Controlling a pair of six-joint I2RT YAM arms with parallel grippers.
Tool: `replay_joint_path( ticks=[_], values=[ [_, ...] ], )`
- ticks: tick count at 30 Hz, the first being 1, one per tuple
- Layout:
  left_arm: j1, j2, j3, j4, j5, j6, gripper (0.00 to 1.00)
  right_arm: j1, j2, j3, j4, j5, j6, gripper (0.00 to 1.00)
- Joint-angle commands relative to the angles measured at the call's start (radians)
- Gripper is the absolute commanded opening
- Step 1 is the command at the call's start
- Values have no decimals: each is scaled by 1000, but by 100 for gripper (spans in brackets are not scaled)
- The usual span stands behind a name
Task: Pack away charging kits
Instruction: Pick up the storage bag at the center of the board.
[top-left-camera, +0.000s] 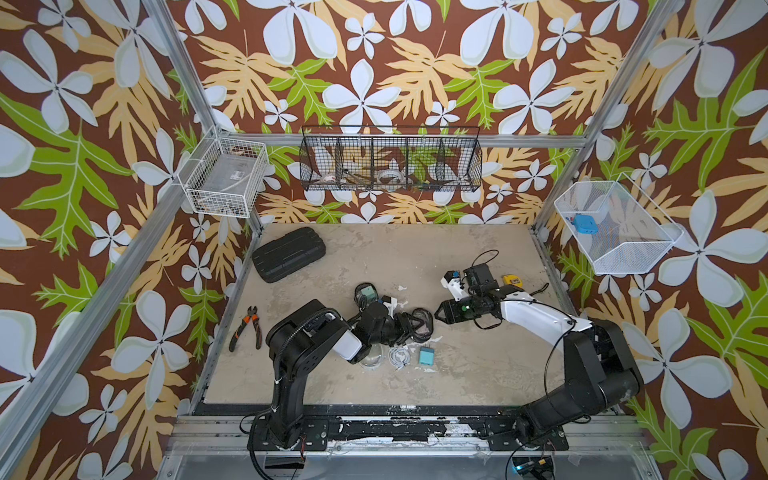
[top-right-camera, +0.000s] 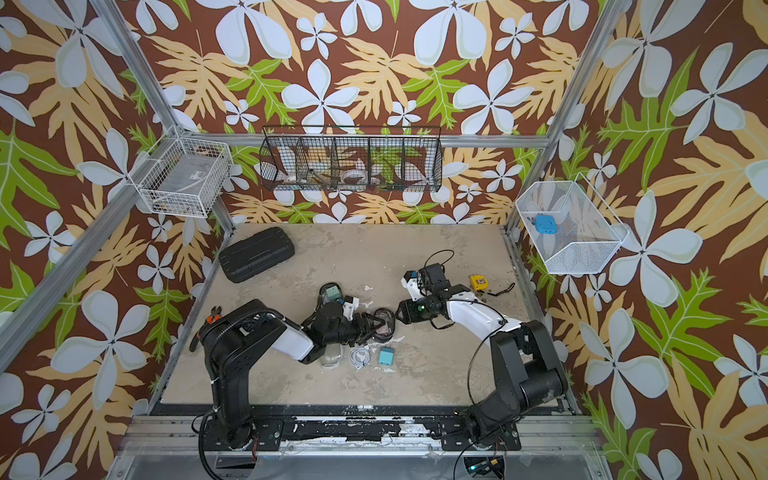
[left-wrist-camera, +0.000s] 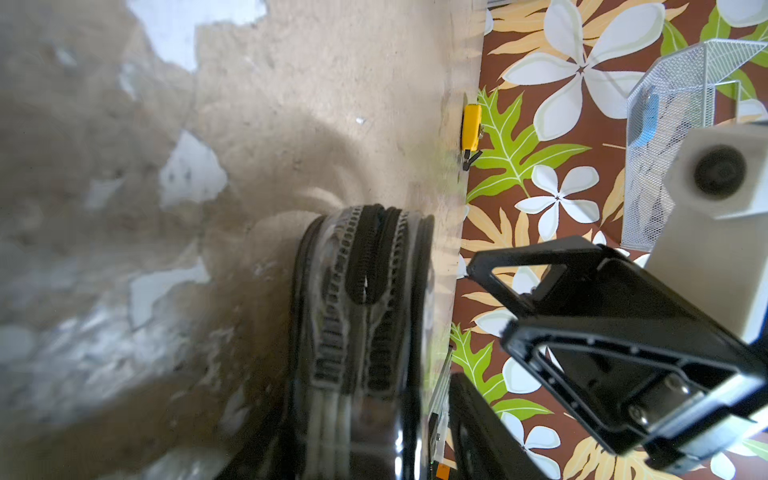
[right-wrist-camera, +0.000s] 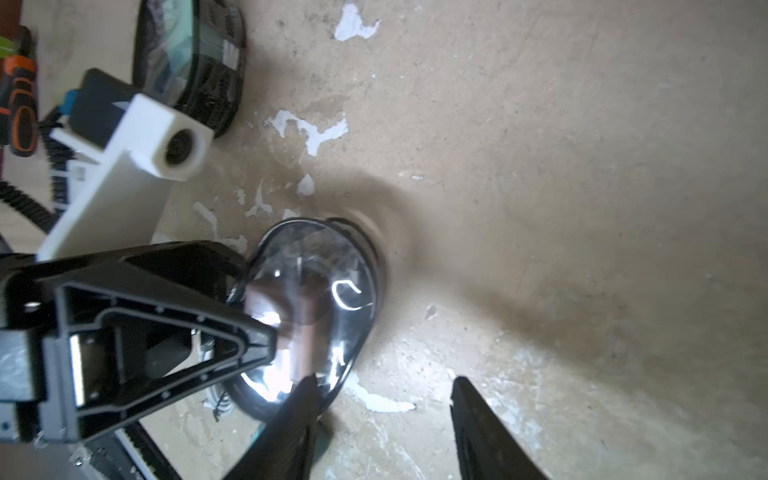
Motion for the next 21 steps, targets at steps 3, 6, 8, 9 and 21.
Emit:
replay_joint_path(
  ticks=[3,6,8,9,21],
  values=[
    [0,12,27,13,7,-3,54,0,43,-9,30,-173,21,55],
    [0,17,36,0,8,5,54,0,81,-28,54,-194,36,53],
    [0,25,42,1,8,9,54,-1,97,-45,80,-172,45,49],
    [0,31,45,0,7,9,54,0,101,-54,93,-166,48,48],
    [0,44,70,-10,25,51,55,-3,159,-48,129,-222,51,13]
  ],
)
